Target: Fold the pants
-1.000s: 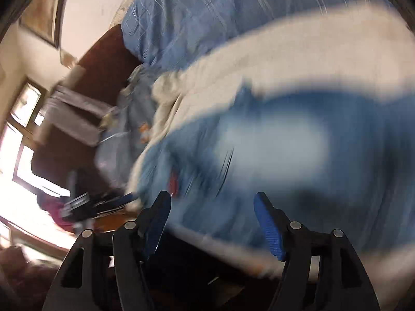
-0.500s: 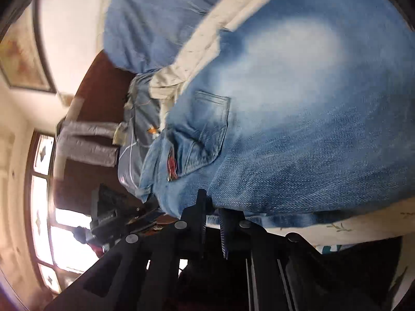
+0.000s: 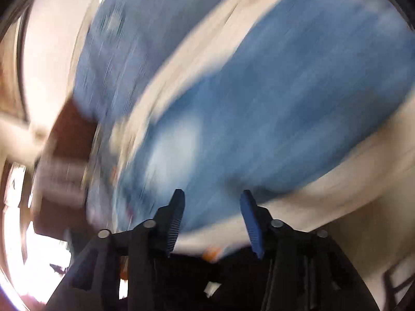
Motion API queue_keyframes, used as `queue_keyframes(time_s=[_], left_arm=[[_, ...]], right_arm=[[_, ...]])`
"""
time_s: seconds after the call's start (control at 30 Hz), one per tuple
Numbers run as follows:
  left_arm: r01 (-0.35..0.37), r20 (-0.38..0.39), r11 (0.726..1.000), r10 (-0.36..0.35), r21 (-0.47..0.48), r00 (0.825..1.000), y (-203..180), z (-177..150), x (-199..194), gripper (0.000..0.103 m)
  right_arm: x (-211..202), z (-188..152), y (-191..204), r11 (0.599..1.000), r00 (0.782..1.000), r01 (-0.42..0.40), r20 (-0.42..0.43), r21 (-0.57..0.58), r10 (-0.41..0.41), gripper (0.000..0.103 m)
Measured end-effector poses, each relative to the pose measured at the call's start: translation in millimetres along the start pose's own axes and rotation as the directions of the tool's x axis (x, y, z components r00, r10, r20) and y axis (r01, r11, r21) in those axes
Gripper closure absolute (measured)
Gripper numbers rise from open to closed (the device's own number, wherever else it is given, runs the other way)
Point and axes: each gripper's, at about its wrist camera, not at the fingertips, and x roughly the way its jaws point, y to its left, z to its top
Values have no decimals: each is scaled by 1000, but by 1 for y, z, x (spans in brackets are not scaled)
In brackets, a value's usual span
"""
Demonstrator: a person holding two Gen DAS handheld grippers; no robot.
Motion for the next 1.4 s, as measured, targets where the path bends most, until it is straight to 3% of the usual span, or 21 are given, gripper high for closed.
queue_keyframes(time_s=[0.07, 0.13, 0.23, 0.27, 0.3, 0.33, 0.37, 0.4, 0.5, 0.53, 0.6, 0.63, 0.73, 0.8, 0.83, 0.93, 1.1, 1.17, 1.3, 1.4], left_arm=[[-18, 21, 997, 20, -78, 1000, 8, 22, 6, 43], [-10, -20, 989, 7, -148, 1000, 15, 38, 26, 43], [-24, -93, 980, 6, -196, 996, 16, 47, 64, 45], [-41, -122, 979, 17, -199, 992, 14, 44, 77, 48], [-56, -142, 978, 28, -202, 989, 14, 47, 85, 59], [-85, -151, 976, 56, -199, 987, 11, 47, 88, 63], [-98, -137, 977, 73, -188, 988, 5, 45, 86, 64], [-106, -116, 979, 86, -175, 990, 1, 46, 81, 66], [-144, -72, 976, 134, -164, 988, -1, 51, 73, 68], [-199, -97, 967, 186, -160, 978, -2, 53, 81, 69], [-231, -136, 958, 209, -169, 968, 4, 54, 91, 70], [-234, -138, 956, 211, -177, 968, 3, 54, 92, 70], [-218, -131, 966, 201, -136, 971, -11, 60, 83, 70], [-218, -133, 974, 208, -61, 969, -26, 58, 67, 72], [-227, -125, 974, 225, 3, 966, -38, 57, 52, 72], [-252, -69, 959, 262, 128, 963, -68, 63, 26, 67], [-226, 1, 924, 238, 308, 971, -148, 77, 27, 46], [-191, -27, 910, 216, 369, 976, -189, 85, 52, 46], [-124, -132, 868, 212, 482, 968, -269, 108, 137, 46], [-105, -176, 835, 234, 540, 956, -323, 123, 200, 46]], right_arm=[[-30, 38, -16, 994, 984, 108, 140, 1, -107, 45], [-35, 71, -21, 987, 968, 160, 196, -12, -155, 43], [-17, 113, -21, 970, 949, 238, 225, -56, -220, 26], [-3, 120, -15, 955, 938, 289, 220, -73, -267, 23], [11, 124, -12, 938, 933, 328, 195, -109, -303, 23], [24, 128, -7, 916, 927, 364, 157, -168, -340, 29], [32, 128, -1, 887, 915, 400, 148, -232, -374, 72], [33, 127, 5, 862, 911, 411, 147, -297, -385, 97], [14, 131, 4, 884, 913, 385, 252, -266, -322, 98], [17, 136, -6, 891, 909, 391, 247, -230, -336, 98], [39, 141, -34, 882, 899, 433, 162, -183, -408, 95], [41, 138, -40, 886, 902, 428, 149, -179, -406, 93], [10, 125, -49, 943, 934, 312, 220, -115, -282, 83], [-25, 112, -63, 970, 934, 242, 280, -36, -223, 55], [-44, 102, -74, 976, 927, 216, 312, 9, -208, 49], [-76, 78, -98, 983, 918, 149, 355, 104, -177, 45], [-69, 33, -131, 975, 943, -60, 334, 215, -16, 45], [-54, 21, -132, 963, 939, -161, 335, 218, 81, 45], [-19, 22, -119, 962, 942, -195, 309, 192, 129, 42], [-10, 28, -108, 943, 920, -292, 316, 163, 230, 41]])
